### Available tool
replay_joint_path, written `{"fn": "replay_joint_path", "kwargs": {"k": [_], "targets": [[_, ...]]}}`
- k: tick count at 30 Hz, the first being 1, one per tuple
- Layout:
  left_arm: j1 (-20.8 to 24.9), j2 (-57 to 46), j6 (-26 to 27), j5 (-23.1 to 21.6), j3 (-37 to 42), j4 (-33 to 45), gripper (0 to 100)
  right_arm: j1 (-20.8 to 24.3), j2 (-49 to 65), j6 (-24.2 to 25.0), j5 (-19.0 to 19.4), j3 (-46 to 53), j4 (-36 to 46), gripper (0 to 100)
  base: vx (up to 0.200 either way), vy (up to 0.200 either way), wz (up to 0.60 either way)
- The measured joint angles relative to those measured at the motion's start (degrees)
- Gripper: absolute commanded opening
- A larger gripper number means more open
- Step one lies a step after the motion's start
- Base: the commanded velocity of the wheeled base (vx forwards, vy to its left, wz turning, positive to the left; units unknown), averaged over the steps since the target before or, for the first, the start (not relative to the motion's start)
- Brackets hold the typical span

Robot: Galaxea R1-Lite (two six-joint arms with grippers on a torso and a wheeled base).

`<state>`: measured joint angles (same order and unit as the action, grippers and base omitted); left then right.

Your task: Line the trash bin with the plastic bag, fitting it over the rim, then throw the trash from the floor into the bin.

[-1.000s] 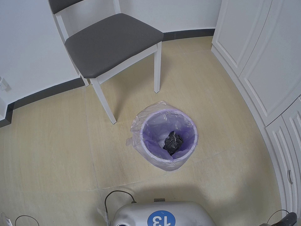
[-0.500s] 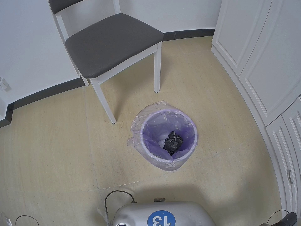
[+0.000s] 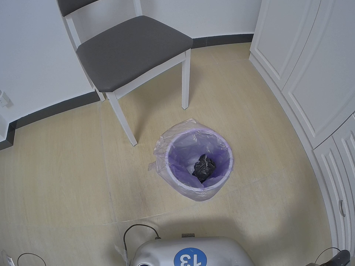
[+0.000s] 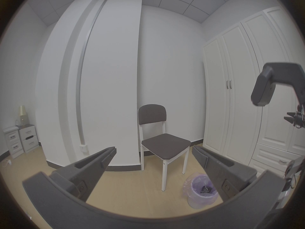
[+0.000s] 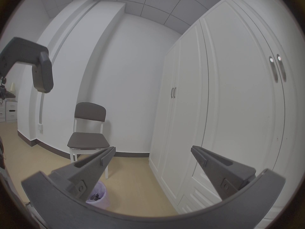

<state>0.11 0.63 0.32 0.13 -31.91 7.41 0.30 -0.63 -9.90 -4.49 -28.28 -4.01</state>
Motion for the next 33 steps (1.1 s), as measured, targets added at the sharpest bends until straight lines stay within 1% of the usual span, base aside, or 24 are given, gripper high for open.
{"fn": "replay_joint_path", "kwargs": {"k": [3, 7, 9, 13, 16, 21, 23, 26, 30, 33], "targets": [[0.05, 0.02, -0.22, -1.13, 8.87, -7.41, 100, 0.00, -0.02, 0.33, 0.83, 4.80, -3.86, 100, 0.000, 0.000, 0.00], [0.05, 0.05, -0.59, -2.71, 18.44, -13.92, 100, 0.02, -0.05, 0.60, 2.57, 12.13, -9.23, 100, 0.000, 0.000, 0.00], [0.05, 0.07, -0.85, -3.33, 22.77, -16.10, 100, 0.02, -0.07, 0.79, 3.38, 15.69, -11.31, 100, 0.000, 0.000, 0.00], [0.07, 0.07, -1.21, -4.01, 28.53, -18.43, 100, 0.00, -0.10, 1.08, 4.27, 20.49, -13.97, 100, 0.000, 0.000, 0.00], [0.10, 0.10, -1.71, -4.14, 30.01, -17.53, 100, 0.00, -0.11, 1.04, 4.49, 22.91, -15.71, 100, 0.000, 0.000, 0.00], [0.05, 0.11, -2.21, -3.93, 30.79, -11.20, 100, 0.00, -0.11, 0.71, 4.60, 25.65, -18.15, 100, 0.000, 0.000, 0.00], [0.05, 0.11, -2.21, -3.94, 30.82, -10.19, 100, 0.00, -0.11, 0.71, 4.56, 26.42, -19.71, 100, 0.000, 0.000, 0.00], [0.05, 0.13, -1.62, -4.21, 30.88, -10.14, 100, 0.05, -0.13, 0.84, 4.51, 26.97, -20.97, 100, 0.000, 0.000, 0.00], [0.05, 0.13, -0.63, -4.34, 30.90, -10.14, 100, 0.02, -0.16, 0.76, 4.46, 27.21, -20.64, 100, 0.000, 0.000, 0.00], [0.05, 0.13, -0.29, -3.33, 30.90, -9.51, 100, 0.02, -0.16, 0.84, 4.16, 27.25, -20.35, 100, 0.000, 0.000, 0.00]]}}
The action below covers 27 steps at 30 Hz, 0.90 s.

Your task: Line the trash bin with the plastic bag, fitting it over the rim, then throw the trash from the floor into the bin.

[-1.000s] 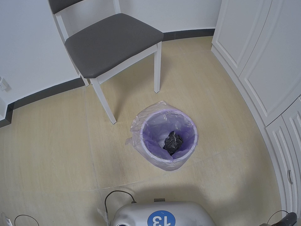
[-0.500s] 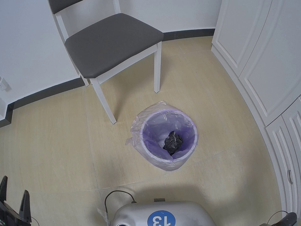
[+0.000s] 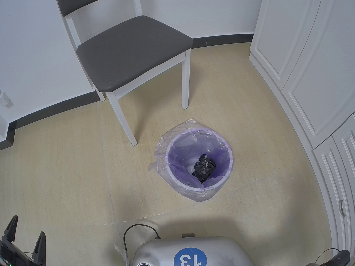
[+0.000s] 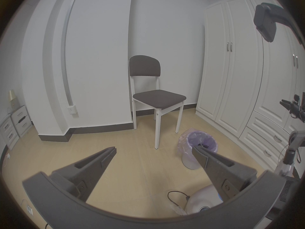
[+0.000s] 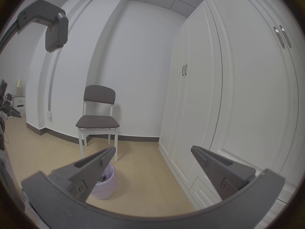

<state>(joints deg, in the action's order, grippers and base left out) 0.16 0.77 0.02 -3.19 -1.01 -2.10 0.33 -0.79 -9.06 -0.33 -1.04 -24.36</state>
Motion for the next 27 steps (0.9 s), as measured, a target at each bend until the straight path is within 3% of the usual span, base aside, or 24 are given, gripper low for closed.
{"fn": "replay_joint_path", "kwargs": {"k": [4, 11, 18, 21, 23, 27], "targets": [[-0.02, 0.02, -0.07, 3.79, 0.00, 1.78, 100, 0.00, 0.00, 0.24, -0.38, 0.02, 0.63, 100, 0.000, 0.000, 0.00], [-0.06, 0.05, -0.32, 4.08, 0.00, 1.94, 100, -0.02, -0.02, -0.57, -3.23, 0.05, 5.23, 100, 0.000, 0.000, 0.00], [-0.06, 0.07, -0.35, 4.08, 0.00, 1.94, 100, 0.00, -0.05, 0.17, -8.20, 0.05, 18.55, 100, 0.000, 0.000, 0.00], [-0.06, 0.09, -0.45, 4.10, 0.00, 1.94, 100, 0.00, -0.05, 4.50, -7.50, 0.05, 20.33, 100, 0.000, 0.000, 0.00], [-0.06, 0.09, -0.45, 4.10, 0.00, 1.91, 100, 0.00, -0.05, 7.40, -5.08, 0.05, 21.65, 100, 0.000, 0.000, 0.00], [-0.06, 0.11, -0.49, 4.12, 0.00, 1.91, 100, -0.02, -0.05, 8.87, -1.33, 0.05, 26.08, 100, 0.000, 0.000, 0.00]]}}
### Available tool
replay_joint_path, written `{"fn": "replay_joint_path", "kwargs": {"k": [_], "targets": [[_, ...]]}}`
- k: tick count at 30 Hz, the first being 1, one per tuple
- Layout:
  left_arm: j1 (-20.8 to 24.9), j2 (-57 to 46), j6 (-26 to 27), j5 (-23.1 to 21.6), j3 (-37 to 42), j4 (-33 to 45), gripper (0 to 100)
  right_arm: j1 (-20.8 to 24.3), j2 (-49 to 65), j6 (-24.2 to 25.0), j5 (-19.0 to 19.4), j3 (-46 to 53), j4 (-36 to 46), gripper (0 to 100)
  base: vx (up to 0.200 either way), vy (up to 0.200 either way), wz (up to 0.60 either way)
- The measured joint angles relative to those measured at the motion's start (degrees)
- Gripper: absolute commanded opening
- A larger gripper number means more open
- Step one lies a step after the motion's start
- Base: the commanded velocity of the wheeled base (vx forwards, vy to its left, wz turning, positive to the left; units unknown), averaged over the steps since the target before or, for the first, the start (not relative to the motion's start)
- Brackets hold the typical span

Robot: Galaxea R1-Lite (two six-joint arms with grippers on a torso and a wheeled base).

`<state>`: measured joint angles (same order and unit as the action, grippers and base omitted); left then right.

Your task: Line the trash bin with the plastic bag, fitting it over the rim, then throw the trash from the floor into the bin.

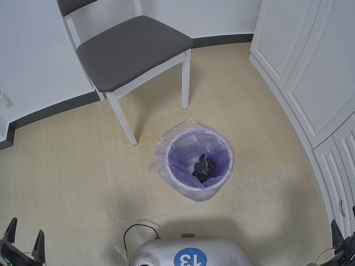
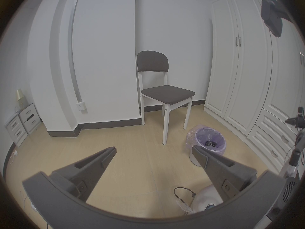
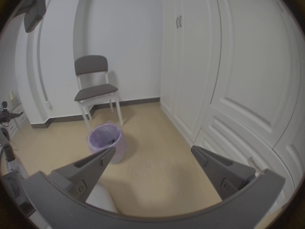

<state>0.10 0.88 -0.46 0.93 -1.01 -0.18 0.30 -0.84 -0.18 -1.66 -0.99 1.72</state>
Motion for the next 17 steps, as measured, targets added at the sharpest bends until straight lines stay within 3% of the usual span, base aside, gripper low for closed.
{"fn": "replay_joint_path", "kwargs": {"k": [6, 11, 17], "targets": [[0.00, 0.00, 0.39, -0.04, 0.00, 0.00, 100, -0.06, -0.01, 1.68, -0.34, -0.05, -1.74, 100, 0.000, 0.000, 0.00], [0.00, 0.00, 0.44, -0.06, 0.00, 0.02, 100, -0.06, -0.01, -0.63, 1.11, -0.02, -1.72, 100, 0.000, 0.000, 0.00], [0.00, 0.02, 0.46, -0.06, 0.00, 0.02, 100, -0.06, -0.01, 0.43, 0.95, -0.02, -1.72, 100, 0.000, 0.000, 0.00]]}}
